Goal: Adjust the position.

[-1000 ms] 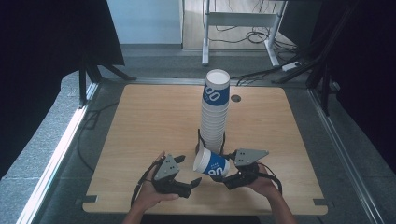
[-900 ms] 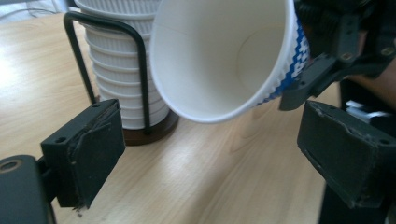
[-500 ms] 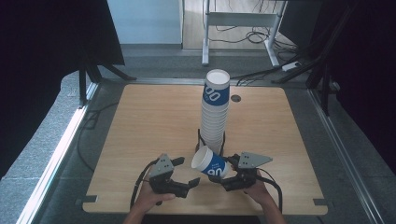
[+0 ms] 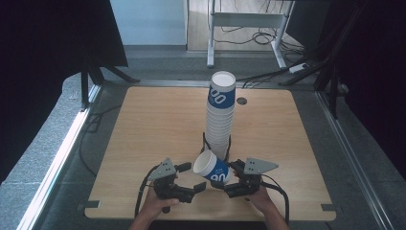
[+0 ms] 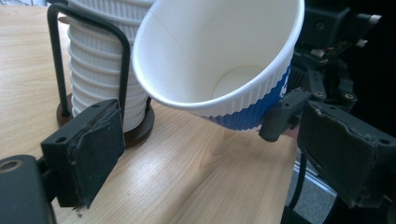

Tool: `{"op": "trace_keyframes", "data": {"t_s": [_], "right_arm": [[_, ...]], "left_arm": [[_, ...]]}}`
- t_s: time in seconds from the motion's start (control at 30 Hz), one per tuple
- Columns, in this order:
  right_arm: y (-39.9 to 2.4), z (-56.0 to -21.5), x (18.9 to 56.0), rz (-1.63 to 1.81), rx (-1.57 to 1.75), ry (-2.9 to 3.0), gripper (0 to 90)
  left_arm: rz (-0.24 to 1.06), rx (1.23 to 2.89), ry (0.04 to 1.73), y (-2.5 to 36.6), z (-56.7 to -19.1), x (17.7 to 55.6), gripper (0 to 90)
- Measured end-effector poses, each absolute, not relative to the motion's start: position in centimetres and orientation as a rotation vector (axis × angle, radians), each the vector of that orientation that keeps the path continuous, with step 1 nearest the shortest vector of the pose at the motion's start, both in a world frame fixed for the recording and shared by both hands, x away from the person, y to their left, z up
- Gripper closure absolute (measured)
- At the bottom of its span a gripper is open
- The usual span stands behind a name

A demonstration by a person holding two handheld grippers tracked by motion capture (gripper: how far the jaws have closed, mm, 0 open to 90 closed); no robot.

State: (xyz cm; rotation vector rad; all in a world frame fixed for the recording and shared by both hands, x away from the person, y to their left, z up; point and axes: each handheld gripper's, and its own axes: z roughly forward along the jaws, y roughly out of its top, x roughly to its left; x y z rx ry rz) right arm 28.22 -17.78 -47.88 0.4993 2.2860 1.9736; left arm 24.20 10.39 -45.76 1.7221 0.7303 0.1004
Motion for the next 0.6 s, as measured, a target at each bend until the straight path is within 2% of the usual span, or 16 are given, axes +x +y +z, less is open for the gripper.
{"op": "trace_keyframes", "data": {"t_s": [0.53,0.6], "right_arm": [[-16.0,-48.4,27.3,2.058,0.408,2.320,26.8],[-15.6,-48.6,27.2,2.052,0.396,2.332,26.8]], "left_arm": [[-0.062,1.569,0.748,10.0,-46.0,24.7,6.8],[-0.044,1.571,0.760,10.0,-46.1,24.6,10.4]]}}
